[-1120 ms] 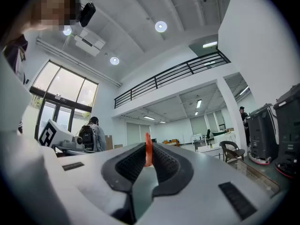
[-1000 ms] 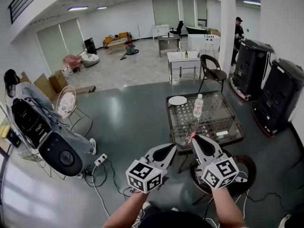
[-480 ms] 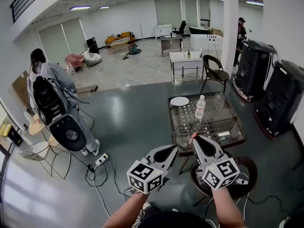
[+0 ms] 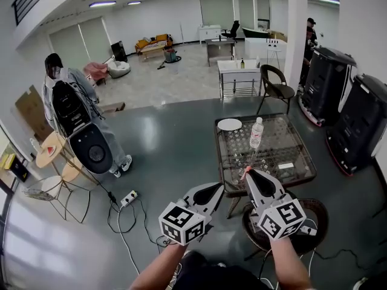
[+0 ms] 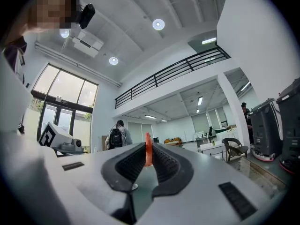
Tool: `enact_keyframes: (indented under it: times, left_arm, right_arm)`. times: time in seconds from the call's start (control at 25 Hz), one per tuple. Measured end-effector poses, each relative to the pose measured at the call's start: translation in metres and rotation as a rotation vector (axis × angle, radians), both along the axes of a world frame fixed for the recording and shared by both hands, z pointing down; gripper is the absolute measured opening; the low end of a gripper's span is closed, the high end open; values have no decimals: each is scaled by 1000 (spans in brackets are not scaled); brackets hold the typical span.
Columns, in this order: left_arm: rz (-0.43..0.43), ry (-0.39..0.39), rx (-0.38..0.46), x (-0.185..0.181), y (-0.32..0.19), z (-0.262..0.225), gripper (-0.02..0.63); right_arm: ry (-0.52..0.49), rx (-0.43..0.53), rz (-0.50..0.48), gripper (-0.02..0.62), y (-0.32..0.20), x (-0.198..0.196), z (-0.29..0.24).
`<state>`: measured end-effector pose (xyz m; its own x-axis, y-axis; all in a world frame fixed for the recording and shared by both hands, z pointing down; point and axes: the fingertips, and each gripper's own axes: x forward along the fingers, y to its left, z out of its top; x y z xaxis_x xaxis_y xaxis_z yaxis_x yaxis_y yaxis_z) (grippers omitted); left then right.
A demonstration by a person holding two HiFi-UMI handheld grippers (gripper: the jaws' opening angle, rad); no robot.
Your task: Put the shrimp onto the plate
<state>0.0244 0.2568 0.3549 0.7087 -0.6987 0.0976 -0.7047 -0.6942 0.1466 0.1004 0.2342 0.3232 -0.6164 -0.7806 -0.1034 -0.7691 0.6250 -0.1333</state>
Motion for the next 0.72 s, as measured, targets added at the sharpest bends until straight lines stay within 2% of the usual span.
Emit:
enact_keyframes:
  times: [0.32, 0.72]
  left_arm:
    - [3, -4, -13, -8, -24, 4, 9]
    - [66, 16, -26, -31, -90, 11, 9]
  right_arm:
    - [-7, -17, 4, 46, -26, -5, 6]
    - [15, -41, 56, 46, -90, -28, 17]
